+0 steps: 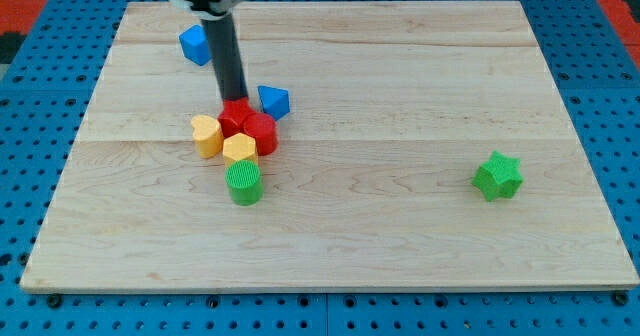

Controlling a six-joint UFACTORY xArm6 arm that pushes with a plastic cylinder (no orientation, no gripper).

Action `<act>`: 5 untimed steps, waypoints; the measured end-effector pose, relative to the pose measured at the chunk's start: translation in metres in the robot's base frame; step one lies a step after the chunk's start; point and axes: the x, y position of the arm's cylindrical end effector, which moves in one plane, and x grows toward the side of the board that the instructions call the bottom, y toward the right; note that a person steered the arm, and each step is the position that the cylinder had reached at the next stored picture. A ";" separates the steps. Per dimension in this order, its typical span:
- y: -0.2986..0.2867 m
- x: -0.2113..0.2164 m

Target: Push the blue triangle above the red star

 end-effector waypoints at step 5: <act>0.150 0.018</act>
